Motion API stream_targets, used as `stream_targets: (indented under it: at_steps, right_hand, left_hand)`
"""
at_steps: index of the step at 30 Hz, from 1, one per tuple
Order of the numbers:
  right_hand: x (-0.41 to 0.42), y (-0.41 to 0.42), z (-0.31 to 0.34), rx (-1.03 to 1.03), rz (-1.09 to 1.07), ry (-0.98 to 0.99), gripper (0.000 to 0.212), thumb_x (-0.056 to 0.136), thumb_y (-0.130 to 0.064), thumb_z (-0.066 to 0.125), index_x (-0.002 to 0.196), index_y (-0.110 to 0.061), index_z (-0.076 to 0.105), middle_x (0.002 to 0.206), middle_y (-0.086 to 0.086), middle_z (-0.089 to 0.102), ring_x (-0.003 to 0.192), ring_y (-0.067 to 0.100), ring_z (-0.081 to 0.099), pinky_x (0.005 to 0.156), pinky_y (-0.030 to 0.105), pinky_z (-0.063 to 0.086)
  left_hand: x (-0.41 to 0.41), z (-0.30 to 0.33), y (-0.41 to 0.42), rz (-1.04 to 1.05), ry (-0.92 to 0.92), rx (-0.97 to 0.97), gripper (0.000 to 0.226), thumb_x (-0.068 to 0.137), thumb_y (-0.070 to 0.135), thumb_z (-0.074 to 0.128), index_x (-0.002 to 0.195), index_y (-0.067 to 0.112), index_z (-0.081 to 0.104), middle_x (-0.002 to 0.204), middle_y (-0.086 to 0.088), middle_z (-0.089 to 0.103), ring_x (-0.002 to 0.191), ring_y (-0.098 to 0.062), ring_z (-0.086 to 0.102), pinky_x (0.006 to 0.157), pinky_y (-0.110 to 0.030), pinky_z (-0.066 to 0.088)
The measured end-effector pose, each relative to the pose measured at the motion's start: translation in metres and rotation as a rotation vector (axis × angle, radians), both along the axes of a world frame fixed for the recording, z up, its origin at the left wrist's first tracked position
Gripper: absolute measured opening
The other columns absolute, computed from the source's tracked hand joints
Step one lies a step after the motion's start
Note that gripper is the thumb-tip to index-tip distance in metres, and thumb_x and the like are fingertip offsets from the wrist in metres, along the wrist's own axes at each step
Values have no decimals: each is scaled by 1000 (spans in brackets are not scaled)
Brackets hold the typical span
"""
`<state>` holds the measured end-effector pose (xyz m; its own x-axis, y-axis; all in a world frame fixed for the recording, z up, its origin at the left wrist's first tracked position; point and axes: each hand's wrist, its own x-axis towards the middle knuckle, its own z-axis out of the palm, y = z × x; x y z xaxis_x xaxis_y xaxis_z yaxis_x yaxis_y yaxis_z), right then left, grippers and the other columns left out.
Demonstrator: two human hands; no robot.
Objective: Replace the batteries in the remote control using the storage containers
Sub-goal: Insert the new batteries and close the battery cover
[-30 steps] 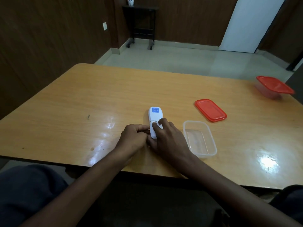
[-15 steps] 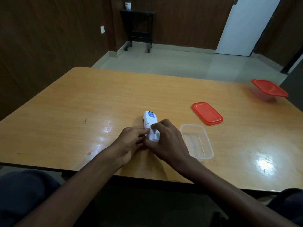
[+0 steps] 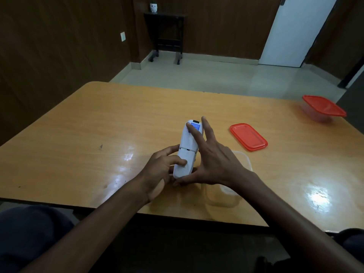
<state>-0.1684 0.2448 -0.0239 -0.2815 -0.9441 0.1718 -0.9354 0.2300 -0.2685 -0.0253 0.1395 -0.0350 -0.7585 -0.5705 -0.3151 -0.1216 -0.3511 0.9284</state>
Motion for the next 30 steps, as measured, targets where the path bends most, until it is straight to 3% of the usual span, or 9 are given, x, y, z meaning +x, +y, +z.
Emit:
stream_targets:
  at_steps: [3,8,13,16,20,22,24,27,30]
  right_hand:
    - [1,4,3,4,6,43,142,53,-85,72,159,-34,-7,166,8,-15,78,24,51,64,26,39]
    - [1,4,4,-100,14,60,140,47,-85,75,160,-27,14,158,17,12,66,29,52,60,25,40]
    - [3,5,5,-163,10,54,137,43,-86,76,158,-30,25,153,19,19,60,27,51,58,25,39]
    - [2,4,4,-210,14,18,135,47,-89,72,158,-35,19,158,17,15,65,25,57,57,26,44]
    - [1,0,10,-168,123,-266,127,61,-69,82,159,-41,5,168,-1,2,117,22,57,74,34,60]
    - [4,0,17,-130,132,-480,120,70,-50,86,160,-36,8,167,-4,18,131,14,50,82,33,61]
    - [8,-1,20,-125,99,-644,106,75,-36,87,159,-30,22,157,-4,41,122,8,59,84,35,62]
    - [10,-5,19,-175,15,-835,87,79,-19,86,152,-22,39,133,0,64,94,17,74,73,46,64]
    - [8,-6,19,-204,-48,-938,79,80,-5,82,148,-21,45,120,4,69,87,20,77,71,48,64]
  left_hand:
    - [0,-2,0,-23,21,-4,38,94,-2,58,120,26,62,83,-2,80,71,-21,77,69,-36,56]
    - [6,-3,3,-39,57,-15,43,93,5,65,133,21,61,112,-17,76,90,-29,74,70,-39,58]
    - [7,0,4,-37,79,6,43,92,9,65,132,21,63,118,-20,73,97,-33,72,65,-37,57]
    - [9,6,1,-34,159,177,37,93,24,60,129,20,68,121,-18,71,99,-37,72,72,-41,59]
    - [9,7,-4,35,245,298,45,83,25,69,128,19,69,123,-19,70,102,-39,71,86,-49,58]
    - [8,5,-5,122,238,247,52,74,24,77,125,23,70,120,-12,70,102,-33,69,82,-47,60]
    - [6,2,-5,178,204,168,66,67,22,81,131,23,65,119,-9,70,102,-29,69,75,-43,63]
    - [5,0,-4,226,208,96,73,66,25,81,135,16,63,115,-9,74,101,-27,71,71,-39,63]
    - [6,2,-8,266,219,122,56,77,29,76,131,22,67,109,-5,77,107,-29,69,86,-50,62]
